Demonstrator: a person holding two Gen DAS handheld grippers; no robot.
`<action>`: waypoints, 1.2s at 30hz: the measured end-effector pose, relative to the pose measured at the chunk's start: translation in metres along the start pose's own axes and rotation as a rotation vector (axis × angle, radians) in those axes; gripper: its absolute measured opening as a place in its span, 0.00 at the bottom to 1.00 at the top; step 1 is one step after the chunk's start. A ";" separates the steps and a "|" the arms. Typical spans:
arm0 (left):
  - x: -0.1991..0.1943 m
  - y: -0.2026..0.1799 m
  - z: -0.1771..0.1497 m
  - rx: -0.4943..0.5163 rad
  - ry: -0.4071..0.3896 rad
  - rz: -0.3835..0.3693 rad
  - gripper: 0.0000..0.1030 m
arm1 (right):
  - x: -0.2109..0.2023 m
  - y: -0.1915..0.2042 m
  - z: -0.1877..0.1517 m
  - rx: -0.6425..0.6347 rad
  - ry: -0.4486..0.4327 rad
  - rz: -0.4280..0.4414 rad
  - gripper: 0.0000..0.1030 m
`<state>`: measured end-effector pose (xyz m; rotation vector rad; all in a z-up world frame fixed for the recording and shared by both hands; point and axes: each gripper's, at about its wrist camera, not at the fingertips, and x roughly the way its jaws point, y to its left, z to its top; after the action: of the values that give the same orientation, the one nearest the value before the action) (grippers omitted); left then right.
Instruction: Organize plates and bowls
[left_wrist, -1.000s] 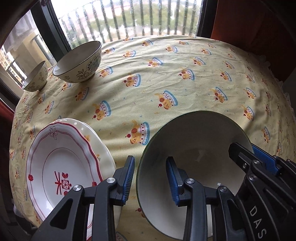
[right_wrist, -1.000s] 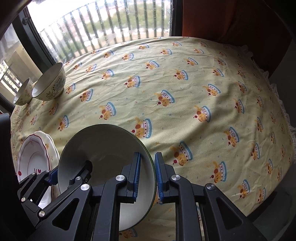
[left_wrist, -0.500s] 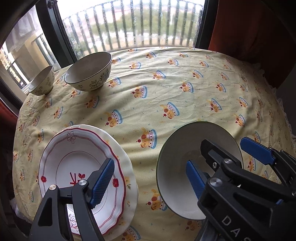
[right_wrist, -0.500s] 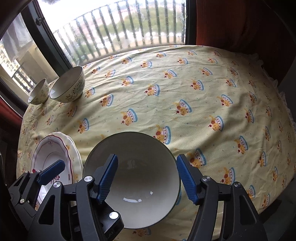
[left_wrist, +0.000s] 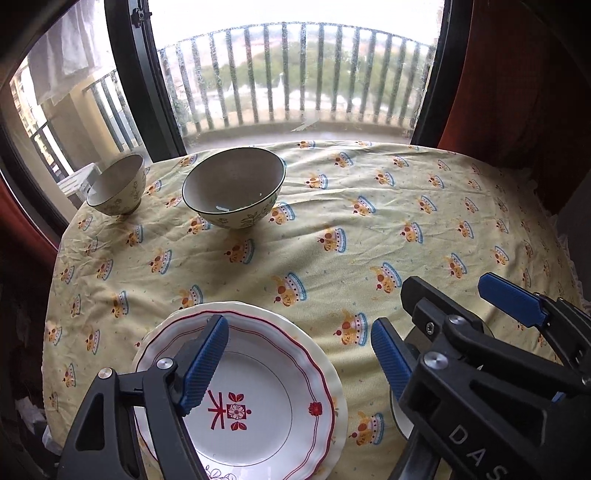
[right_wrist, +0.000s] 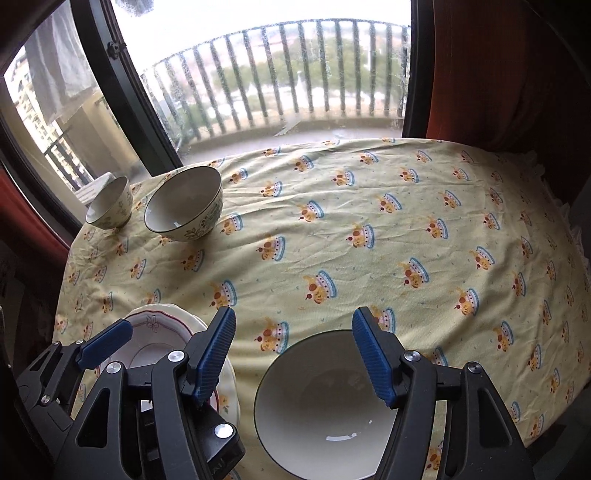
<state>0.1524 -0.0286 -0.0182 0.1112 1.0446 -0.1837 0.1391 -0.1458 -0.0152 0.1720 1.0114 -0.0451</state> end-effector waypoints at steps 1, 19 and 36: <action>0.000 0.005 0.003 -0.001 -0.009 0.009 0.79 | 0.001 0.005 0.003 -0.007 -0.006 -0.011 0.68; 0.029 0.091 0.063 -0.016 -0.041 0.016 0.79 | 0.038 0.084 0.067 -0.054 -0.008 -0.059 0.67; 0.087 0.124 0.126 -0.053 -0.106 0.031 0.69 | 0.097 0.105 0.130 0.014 -0.095 -0.113 0.67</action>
<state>0.3268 0.0615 -0.0304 0.0691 0.9406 -0.1328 0.3122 -0.0597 -0.0169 0.1241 0.9255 -0.1617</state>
